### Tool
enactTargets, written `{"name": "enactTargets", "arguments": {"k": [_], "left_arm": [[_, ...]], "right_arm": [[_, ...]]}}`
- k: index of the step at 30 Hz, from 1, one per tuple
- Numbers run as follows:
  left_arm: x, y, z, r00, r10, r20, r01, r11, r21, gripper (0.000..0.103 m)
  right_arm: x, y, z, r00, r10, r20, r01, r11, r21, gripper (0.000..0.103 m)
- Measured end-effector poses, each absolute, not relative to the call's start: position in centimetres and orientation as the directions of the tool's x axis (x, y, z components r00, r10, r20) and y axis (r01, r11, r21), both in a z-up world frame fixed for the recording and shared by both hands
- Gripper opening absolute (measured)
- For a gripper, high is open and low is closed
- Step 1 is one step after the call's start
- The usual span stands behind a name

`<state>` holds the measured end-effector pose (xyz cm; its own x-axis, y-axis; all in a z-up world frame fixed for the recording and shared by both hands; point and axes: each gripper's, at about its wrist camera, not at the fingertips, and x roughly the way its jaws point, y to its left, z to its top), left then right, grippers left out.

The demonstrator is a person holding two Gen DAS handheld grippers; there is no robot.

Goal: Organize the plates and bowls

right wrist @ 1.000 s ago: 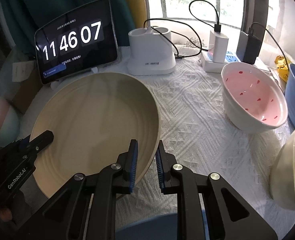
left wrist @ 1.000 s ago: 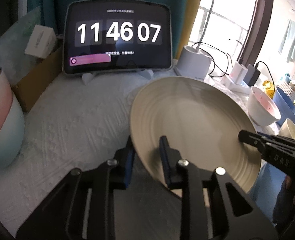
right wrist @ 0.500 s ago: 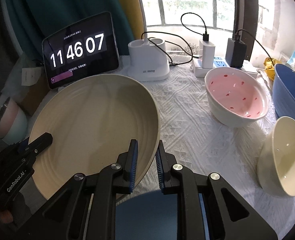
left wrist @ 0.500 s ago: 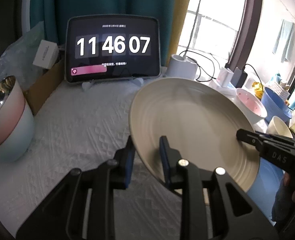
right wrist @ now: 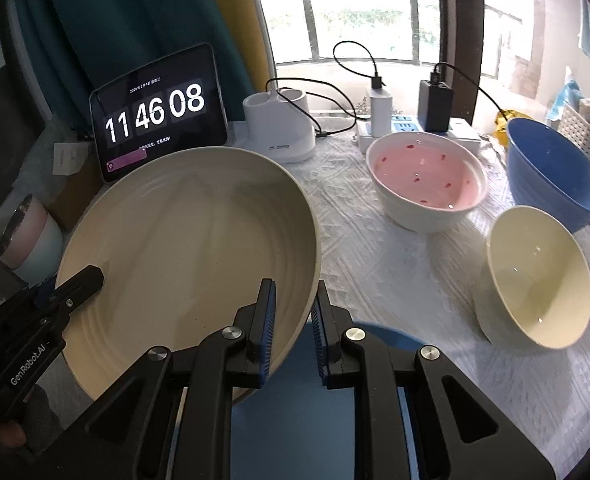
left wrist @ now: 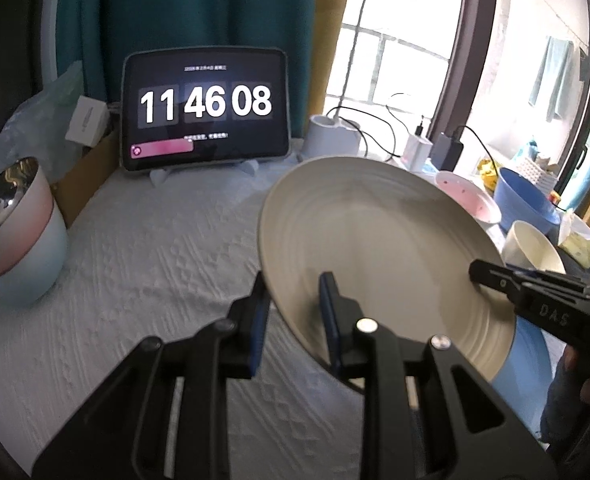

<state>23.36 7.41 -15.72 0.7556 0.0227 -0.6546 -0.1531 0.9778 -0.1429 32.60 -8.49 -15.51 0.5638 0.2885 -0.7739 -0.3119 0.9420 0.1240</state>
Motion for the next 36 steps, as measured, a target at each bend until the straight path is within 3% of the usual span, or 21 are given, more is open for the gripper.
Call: {"name": "enactTargets", "arguments": {"k": [36], "left_arm": [[18.7, 0.0, -16.4, 0.744, -0.066, -0.665, -0.040, 0.989, -0.143, 0.026]], "right_arm": [[25.9, -16.1, -15.3, 0.591, 0.221, -0.776, -0.221, 0.969, 0.108, 0.019]]}}
